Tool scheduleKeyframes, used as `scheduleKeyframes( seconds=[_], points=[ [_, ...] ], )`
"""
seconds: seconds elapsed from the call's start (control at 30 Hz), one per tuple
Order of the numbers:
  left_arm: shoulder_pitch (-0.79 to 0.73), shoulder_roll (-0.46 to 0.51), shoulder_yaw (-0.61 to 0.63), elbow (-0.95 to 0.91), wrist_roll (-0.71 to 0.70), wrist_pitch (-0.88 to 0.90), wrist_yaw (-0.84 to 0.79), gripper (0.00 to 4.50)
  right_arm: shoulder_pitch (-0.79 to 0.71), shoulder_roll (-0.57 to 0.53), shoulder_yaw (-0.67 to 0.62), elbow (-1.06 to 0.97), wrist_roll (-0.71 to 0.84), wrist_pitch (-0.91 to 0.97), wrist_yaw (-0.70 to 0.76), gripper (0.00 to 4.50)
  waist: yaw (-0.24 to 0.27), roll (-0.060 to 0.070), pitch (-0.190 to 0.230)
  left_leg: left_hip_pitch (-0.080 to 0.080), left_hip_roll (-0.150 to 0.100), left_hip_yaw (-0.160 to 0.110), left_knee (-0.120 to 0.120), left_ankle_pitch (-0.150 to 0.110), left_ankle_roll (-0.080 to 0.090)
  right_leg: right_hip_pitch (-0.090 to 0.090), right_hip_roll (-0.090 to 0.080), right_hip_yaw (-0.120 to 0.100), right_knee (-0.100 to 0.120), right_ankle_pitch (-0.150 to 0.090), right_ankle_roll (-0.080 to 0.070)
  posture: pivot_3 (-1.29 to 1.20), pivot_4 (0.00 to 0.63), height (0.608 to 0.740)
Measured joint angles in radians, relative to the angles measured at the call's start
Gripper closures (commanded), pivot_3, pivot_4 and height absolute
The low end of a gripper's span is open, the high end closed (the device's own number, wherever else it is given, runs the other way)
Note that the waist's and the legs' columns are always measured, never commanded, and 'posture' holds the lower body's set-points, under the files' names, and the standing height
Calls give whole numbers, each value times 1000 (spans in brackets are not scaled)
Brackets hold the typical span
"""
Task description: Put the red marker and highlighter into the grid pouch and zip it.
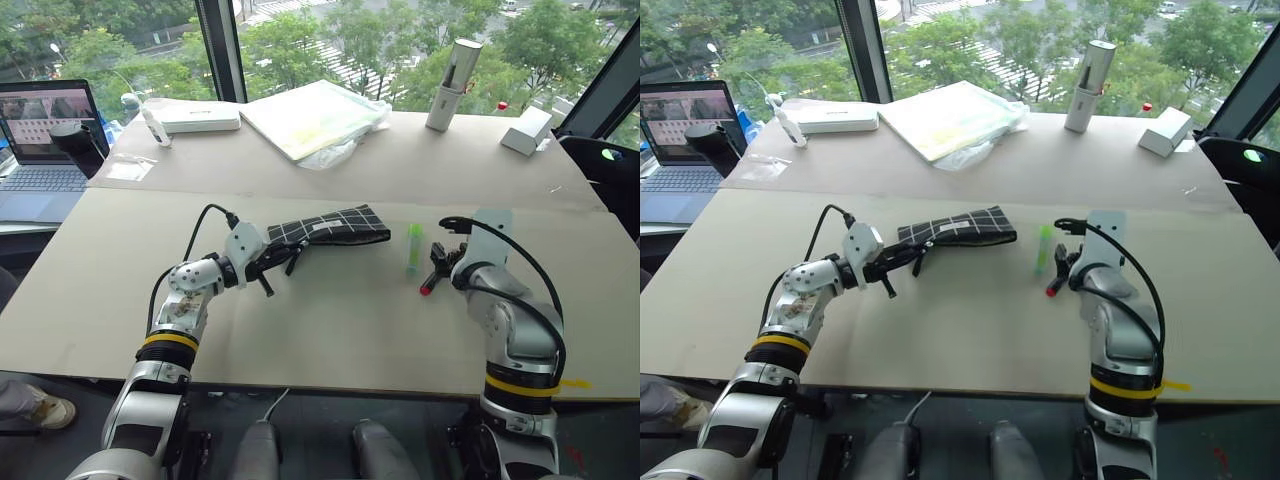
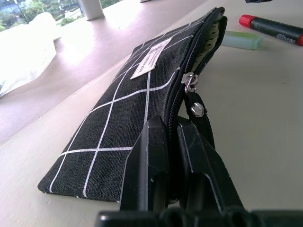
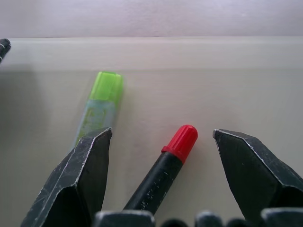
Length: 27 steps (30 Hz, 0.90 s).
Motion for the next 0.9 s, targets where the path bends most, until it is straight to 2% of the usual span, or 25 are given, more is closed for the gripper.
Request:
scheduleKeyframes(
  seconds=[0.1,0.43,0.63,0.77,0.9],
  points=[
    [1,-1,0,0,0,0,2,4500,18,3,5,0,-16,0,-19,695,-1,0,0,0,0,0,0,0,0,0,0,0,0,0,0,0,150,738],
    [9,-2,1,-2,0,19,11,4500,70,132,8,1,-34,-4,-59,695,-3,0,0,0,0,0,0,0,0,0,0,0,0,0,0,0,150,738],
    [22,-2,4,-5,0,20,13,4500,81,146,2,-16,-37,-1,-78,695,-2,0,0,0,0,0,0,0,0,0,0,0,0,0,0,0,150,738],
    [22,-2,7,-5,0,20,14,4500,104,164,-1,-50,-38,18,-93,1692,-1,0,0,0,0,0,0,0,0,0,0,0,0,0,0,0,150,738],
    [22,-2,10,-6,0,20,14,4500,115,180,0,-69,-38,27,-100,3069,0,0,0,0,0,0,0,0,0,0,0,0,0,0,0,0,150,738]
  ],
)
